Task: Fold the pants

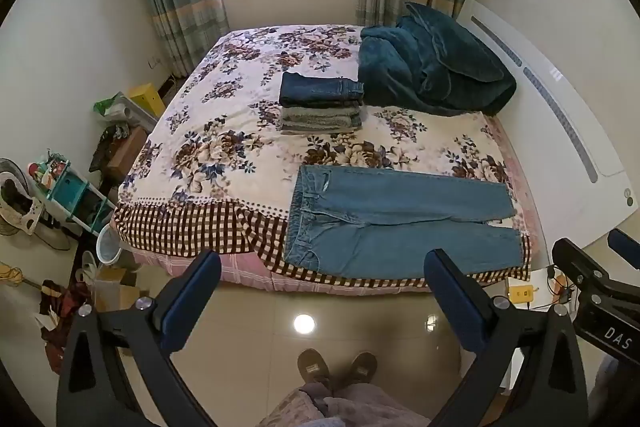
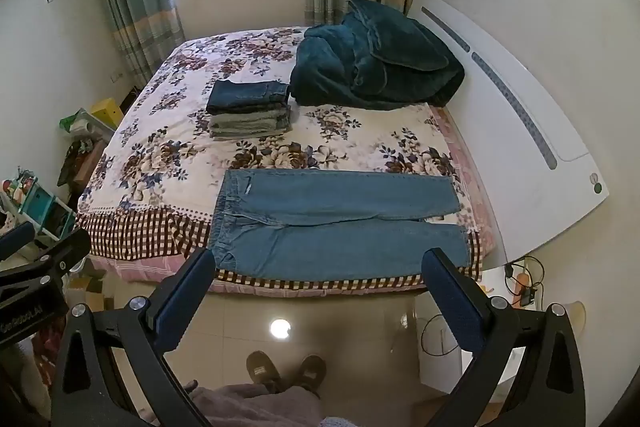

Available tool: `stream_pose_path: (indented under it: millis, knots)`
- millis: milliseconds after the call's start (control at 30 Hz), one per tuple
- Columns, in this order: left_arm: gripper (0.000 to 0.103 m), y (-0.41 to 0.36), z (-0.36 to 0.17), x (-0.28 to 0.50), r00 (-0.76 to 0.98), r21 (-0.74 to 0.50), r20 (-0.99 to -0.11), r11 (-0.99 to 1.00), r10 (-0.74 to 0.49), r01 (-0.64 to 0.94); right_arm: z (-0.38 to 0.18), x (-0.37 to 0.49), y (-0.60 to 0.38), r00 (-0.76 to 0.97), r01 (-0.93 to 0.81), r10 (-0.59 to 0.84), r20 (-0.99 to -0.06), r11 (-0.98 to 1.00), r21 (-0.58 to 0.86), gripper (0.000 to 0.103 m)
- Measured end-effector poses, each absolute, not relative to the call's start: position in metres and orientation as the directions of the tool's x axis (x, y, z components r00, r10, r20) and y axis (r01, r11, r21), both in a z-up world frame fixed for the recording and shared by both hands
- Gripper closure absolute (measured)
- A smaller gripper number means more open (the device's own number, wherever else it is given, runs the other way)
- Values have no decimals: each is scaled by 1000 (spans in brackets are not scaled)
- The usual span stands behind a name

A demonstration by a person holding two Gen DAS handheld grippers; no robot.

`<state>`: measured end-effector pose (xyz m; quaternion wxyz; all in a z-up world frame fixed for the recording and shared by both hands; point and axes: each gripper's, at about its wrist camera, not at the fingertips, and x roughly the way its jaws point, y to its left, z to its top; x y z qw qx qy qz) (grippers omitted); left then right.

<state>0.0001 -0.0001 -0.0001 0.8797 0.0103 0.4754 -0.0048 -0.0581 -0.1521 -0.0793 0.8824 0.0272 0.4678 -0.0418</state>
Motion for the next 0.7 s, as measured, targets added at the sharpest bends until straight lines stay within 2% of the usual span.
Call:
stream_pose_path:
  millis: [700]
  knots:
    - [0, 0, 0, 0, 559, 1, -829, 1000, -10, 18, -75, -58, -150, 569, 101, -48, -821, 995, 11, 0]
